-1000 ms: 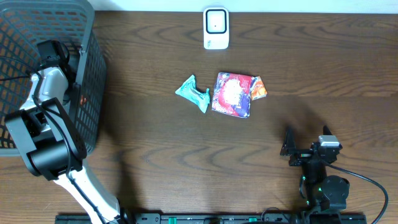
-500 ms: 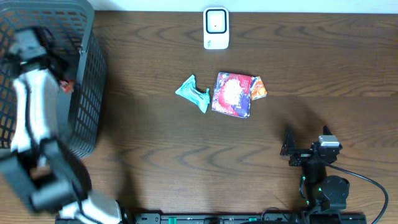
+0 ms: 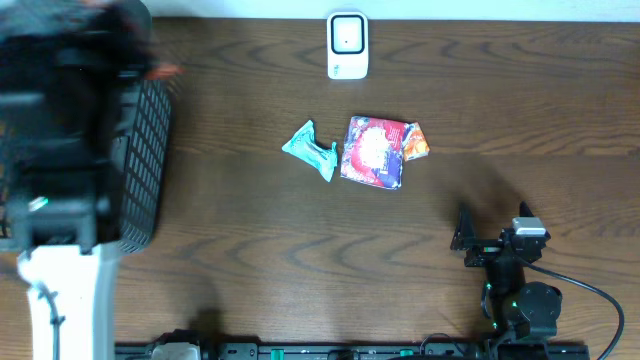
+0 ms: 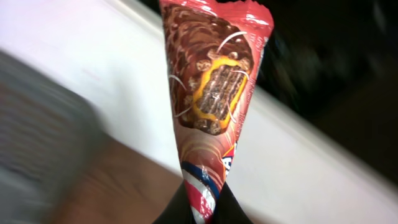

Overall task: Scan the item barcode
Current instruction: 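Carry the red chocolate bar past the scanner and release it on the table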

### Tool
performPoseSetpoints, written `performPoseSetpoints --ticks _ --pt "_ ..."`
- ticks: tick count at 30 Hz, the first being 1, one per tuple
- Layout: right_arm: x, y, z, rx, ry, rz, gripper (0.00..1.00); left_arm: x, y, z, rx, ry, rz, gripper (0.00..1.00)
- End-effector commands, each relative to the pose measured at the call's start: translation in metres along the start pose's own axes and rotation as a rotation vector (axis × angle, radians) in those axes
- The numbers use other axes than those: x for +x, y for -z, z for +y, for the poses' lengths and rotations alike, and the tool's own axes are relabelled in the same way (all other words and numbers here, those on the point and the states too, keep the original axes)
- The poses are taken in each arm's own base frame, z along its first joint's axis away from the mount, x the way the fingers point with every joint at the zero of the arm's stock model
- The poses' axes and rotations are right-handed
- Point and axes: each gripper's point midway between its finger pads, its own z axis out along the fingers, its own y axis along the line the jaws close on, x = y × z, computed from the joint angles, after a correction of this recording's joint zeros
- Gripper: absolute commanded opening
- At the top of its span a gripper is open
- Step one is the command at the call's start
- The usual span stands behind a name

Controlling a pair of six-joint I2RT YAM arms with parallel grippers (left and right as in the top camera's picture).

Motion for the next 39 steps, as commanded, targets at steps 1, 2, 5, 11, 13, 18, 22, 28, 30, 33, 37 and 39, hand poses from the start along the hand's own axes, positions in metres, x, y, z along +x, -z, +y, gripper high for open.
performPoseSetpoints --ticks 1,2,5,11,13,18,22,28,30,33,37,39 --pt "0.001 0.000 0.001 -0.002 0.012 0.001 0.99 0.086 -0.033 -0.044 0.120 -0.194 0.226 0.07" --pt "0.001 0.000 0.001 -0.002 0.012 0.001 0.99 0.104 -0.040 -0.047 0.110 -0.233 0.261 0.07" --pt "0.001 0.000 0.001 -0.002 0.012 0.001 0.99 0.162 -0.063 -0.041 0.038 -0.374 0.376 0.07" --pt "0.001 0.000 0.001 -0.002 0.012 0.001 0.99 0.280 -0.091 -0.012 -0.059 -0.512 0.668 0.07" --pt "0.001 0.000 0.001 -0.002 0.012 0.001 0.99 0.313 -0.094 -0.007 -0.069 -0.542 0.738 0.07" --pt "0.001 0.000 0.001 -0.002 0.012 0.001 0.99 0.372 -0.098 0.003 -0.110 -0.545 0.849 0.08" --pt "0.001 0.000 0.001 -0.002 0.012 0.001 0.99 0.404 -0.099 0.014 -0.183 -0.452 0.901 0.08" --pt "0.001 0.000 0.001 -0.003 0.012 0.001 0.99 0.422 -0.097 0.011 -0.170 -0.409 0.947 0.68" --pt "0.001 0.000 0.001 -0.002 0.012 0.001 0.99 0.414 -0.100 0.005 -0.149 -0.412 0.925 0.77" --pt "0.001 0.000 0.001 -0.002 0.012 0.001 0.99 0.374 -0.106 -0.013 -0.083 -0.435 0.845 0.77" --pt "0.001 0.000 0.001 -0.002 0.012 0.001 0.99 0.297 -0.104 -0.031 -0.039 -0.382 0.693 0.77" --pt "0.001 0.000 0.001 -0.002 0.012 0.001 0.99 0.252 -0.099 -0.029 -0.038 -0.344 0.608 0.77"
